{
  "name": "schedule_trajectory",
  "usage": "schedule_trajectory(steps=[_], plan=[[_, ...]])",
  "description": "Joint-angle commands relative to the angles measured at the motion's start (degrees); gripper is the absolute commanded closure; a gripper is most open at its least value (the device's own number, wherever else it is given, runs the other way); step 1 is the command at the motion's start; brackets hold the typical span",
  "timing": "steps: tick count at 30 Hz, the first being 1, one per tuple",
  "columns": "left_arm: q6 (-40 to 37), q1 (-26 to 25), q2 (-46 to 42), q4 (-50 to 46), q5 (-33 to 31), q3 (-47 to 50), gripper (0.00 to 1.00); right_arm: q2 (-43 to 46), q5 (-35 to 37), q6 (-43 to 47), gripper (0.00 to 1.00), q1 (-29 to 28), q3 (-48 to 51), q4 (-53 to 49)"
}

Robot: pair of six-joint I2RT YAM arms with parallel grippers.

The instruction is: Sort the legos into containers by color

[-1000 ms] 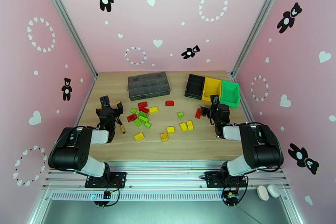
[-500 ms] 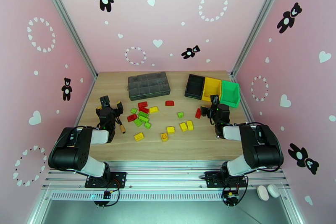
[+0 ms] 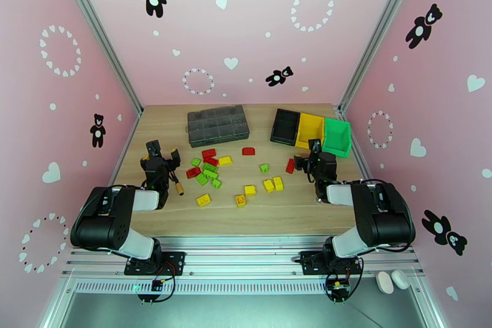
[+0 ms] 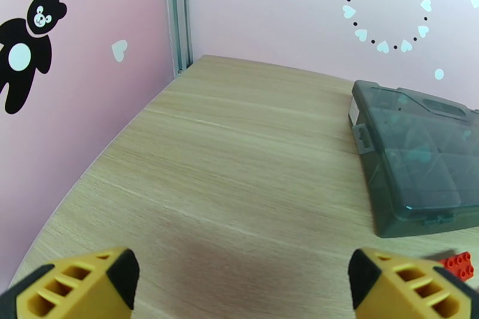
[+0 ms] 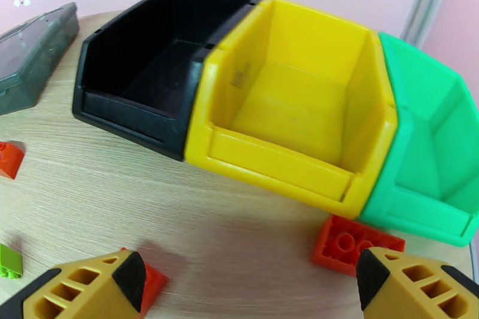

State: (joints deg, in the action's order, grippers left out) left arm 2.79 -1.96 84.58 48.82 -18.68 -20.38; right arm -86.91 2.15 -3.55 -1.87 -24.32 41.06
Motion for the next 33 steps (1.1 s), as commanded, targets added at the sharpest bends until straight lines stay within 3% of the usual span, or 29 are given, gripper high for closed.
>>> schedule_trajectory(steps=[1, 3, 5, 9, 12, 14, 15, 18, 19, 22, 24, 29, 31, 33], plan=[[-0.3, 0.3, -9.2, -6.2, 1.7, 0.5, 0.02, 5.8, 3.1, -1.8, 0.01, 0.4, -1.9, -5.2], [1.4, 0.2, -16.3, -13.0, 1.3, 0.1, 0.02, 10.9, 4.1, -2.2, 0.01, 0.4, -1.6, -8.8], [6.5, 0.1, -22.7, -27.5, -1.5, -3.7, 0.02, 16.9, 7.8, -4.4, 0.01, 0.3, -4.3, -19.7], [20.8, 0.3, -29.9, -59.5, -8.2, -14.4, 0.01, 21.3, 23.9, -21.3, 0.01, 0.4, -18.5, -55.7], [31.2, 0.4, -33.3, -72.8, -8.7, -17.5, 0.02, 18.4, 23.3, -26.0, 0.01, 0.5, -26.7, -74.2], [40.7, 0.5, -35.4, -79.2, -9.2, -17.4, 0.01, 17.4, 17.4, -29.2, 0.01, 0.5, -28.5, -80.0], [43.3, 0.6, -36.3, -80.7, -6.4, -17.0, 0.01, 17.0, 13.3, -30.4, 0.05, 0.5, -29.3, -82.0], [48.0, 0.6, -36.3, -83.1, 7.0, -17.0, 0.02, 14.1, -0.7, -31.9, 0.32, 0.2, -31.8, -86.6], [49.8, 0.6, -35.4, -84.3, 10.7, -17.2, 0.01, 13.7, -3.7, -32.2, 0.36, -0.4, -31.8, -86.4], [54.5, -0.9, -32.9, -84.0, 21.9, -16.0, 0.09, 13.5, -4.6, -34.0, 0.33, -4.2, -32.1, -87.3], [57.1, -5.5, -33.6, -83.7, 21.9, -15.5, 0.09, 12.7, -4.8, -34.5, 0.28, -6.1, -32.9, -88.0], [63.4, -23.7, -39.6, -82.6, 7.0, -15.1, 0.02, 8.3, -4.7, -36.2, 0.27, -9.9, -33.6, -87.8], [65.4, -27.5, -39.5, -81.8, 6.3, -14.4, 0.01, 5.9, -4.9, -36.8, 0.27, -11.8, -34.3, -87.1], [65.8, -28.5, -36.9, -81.1, 10.3, -14.4, 0.01, 3.6, -5.1, -37.1, 0.26, -14.1, -35.6, -86.6]])
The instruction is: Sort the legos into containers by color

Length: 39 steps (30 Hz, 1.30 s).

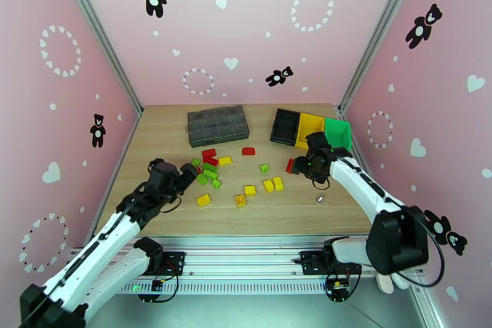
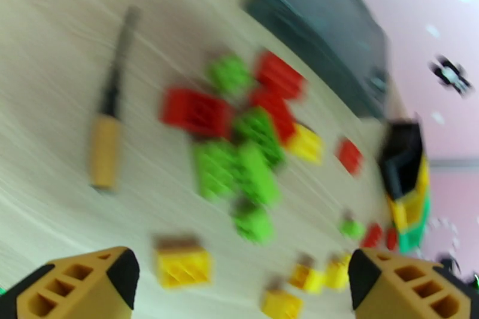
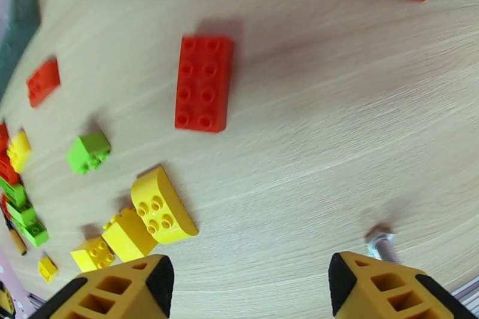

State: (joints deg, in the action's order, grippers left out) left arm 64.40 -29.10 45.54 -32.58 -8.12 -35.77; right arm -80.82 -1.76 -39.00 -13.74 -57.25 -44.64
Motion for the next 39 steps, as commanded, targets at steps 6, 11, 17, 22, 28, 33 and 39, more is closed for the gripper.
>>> schedule_trajectory(steps=[6, 11, 17, 22, 28, 33, 39], plan=[[3.3, -6.4, 15.4, 1.2, 3.4, -4.6, 0.02, -10.6, -1.2, -1.7, 0.26, -9.3, -8.3, -1.5], [0.7, -9.4, 26.1, 1.2, 4.6, -12.7, 0.01, -16.2, -0.9, 0.9, 0.28, -13.9, -12.9, -2.8], [1.5, -9.4, 30.1, 4.2, 5.7, -13.9, 0.01, -19.3, -2.7, 5.3, 0.33, -17.6, -16.5, -4.9], [1.3, -7.5, 29.9, 4.9, 6.8, -12.8, 0.01, -20.6, -5.0, 7.6, 0.37, -18.6, -16.1, -5.3], [2.5, -3.9, 26.1, 5.2, 7.8, -7.7, 0.02, -22.9, -5.8, 9.4, 0.44, -19.6, -16.2, -5.9], [3.9, -3.3, 21.6, 4.5, 7.0, -3.8, 0.02, -24.1, -4.8, 9.2, 0.43, -19.6, -16.3, -6.2], [7.1, -3.2, 16.8, 4.7, 6.0, 0.8, 0.02, -25.3, -4.8, 9.8, 0.41, -19.7, -16.3, -6.3]])
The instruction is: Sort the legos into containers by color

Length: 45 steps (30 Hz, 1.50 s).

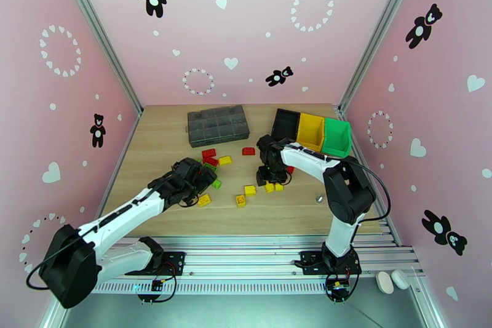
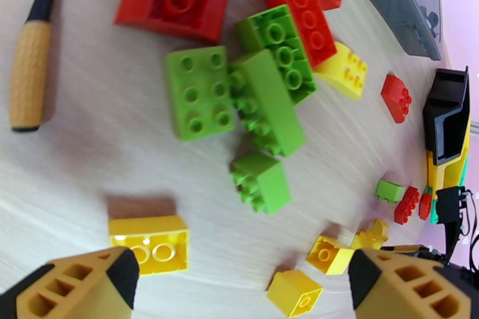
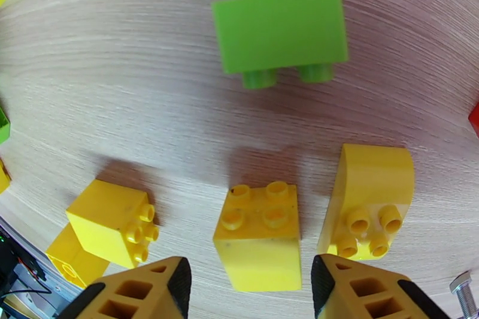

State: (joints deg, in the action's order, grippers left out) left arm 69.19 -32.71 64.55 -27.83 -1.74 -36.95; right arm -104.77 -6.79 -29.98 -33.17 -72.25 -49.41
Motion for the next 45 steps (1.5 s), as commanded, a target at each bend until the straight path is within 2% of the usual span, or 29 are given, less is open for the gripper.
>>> schedule_trajectory(steps=[1, 7, 13, 22, 28, 33, 40, 45], plan=[[2.8, 0.4, -2.7, 0.1, -0.4, 2.6, 0.02, -1.6, 0.3, 0.9, 0.41, -0.3, -1.4, -1.6], [3.7, 0.4, -3.5, 1.0, 0.1, 3.5, 0.02, -2.9, 1.4, 1.3, 0.44, -0.3, -1.4, -1.3], [2.9, 0.4, -0.4, 2.5, 2.0, 1.5, 0.02, -4.6, 2.4, 1.6, 0.48, -0.3, -1.8, -1.0], [0.2, 0.1, 9.1, 7.0, 6.2, -4.8, 0.02, -2.6, 2.1, 1.4, 0.64, -0.2, -2.9, -0.8], [-4.3, -0.7, 20.5, 10.9, 9.8, -16.2, 0.02, 1.2, 1.5, -0.3, 0.67, 1.9, -5.1, -0.9], [-6.2, -0.9, 29.7, 15.6, 11.4, -26.2, 0.02, 2.1, -0.9, -2.4, 0.68, 8.0, -8.5, 0.5], [-9.2, 1.4, 45.3, 10.8, 22.1, -47.9, 0.02, -1.4, -7.9, -11.4, 0.69, 18.4, -12.6, 9.6], [-11.8, 2.3, 52.2, 6.0, 25.7, -59.8, 0.02, -6.2, -10.1, -18.1, 0.69, 21.9, -18.4, 15.8]])
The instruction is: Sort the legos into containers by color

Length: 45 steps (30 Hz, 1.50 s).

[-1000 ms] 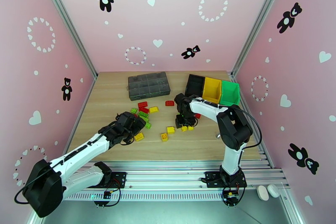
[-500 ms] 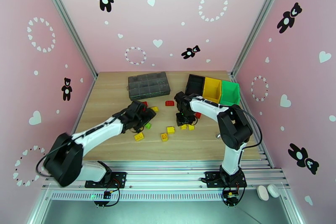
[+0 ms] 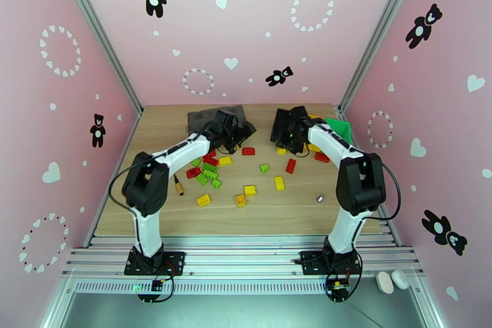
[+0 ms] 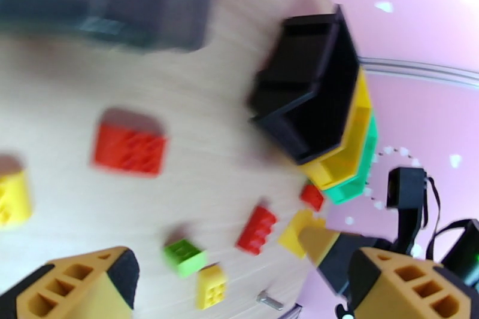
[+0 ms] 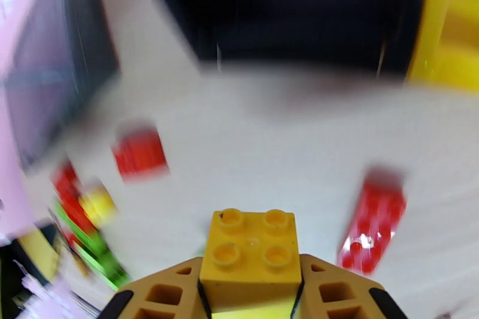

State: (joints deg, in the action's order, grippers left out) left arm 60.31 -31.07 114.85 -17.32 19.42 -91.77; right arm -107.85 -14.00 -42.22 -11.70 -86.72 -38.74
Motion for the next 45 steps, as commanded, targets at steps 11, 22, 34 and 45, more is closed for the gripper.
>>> schedule_trajectory(steps=[11, 22, 34, 45], plan=[[-4.6, 2.4, 2.8, -6.8, 6.2, -5.8, 0.02, -16.3, 1.5, -9.9, 0.64, 2.7, -24.8, -0.3], [-4.3, 3.7, -2.9, -5.4, 4.5, 2.5, 0.02, -17.1, 4.6, -5.7, 0.42, 2.7, -28.5, -8.0], [-3.8, 3.3, -12.0, -7.0, -3.8, 13.6, 0.02, -5.0, 13.2, 0.8, 0.4, 0.0, -18.6, -17.5], [-0.3, -1.1, -21.9, -10.7, -13.1, 26.3, 0.02, 11.0, 6.7, 9.6, 0.34, -5.9, 9.4, -11.1]])
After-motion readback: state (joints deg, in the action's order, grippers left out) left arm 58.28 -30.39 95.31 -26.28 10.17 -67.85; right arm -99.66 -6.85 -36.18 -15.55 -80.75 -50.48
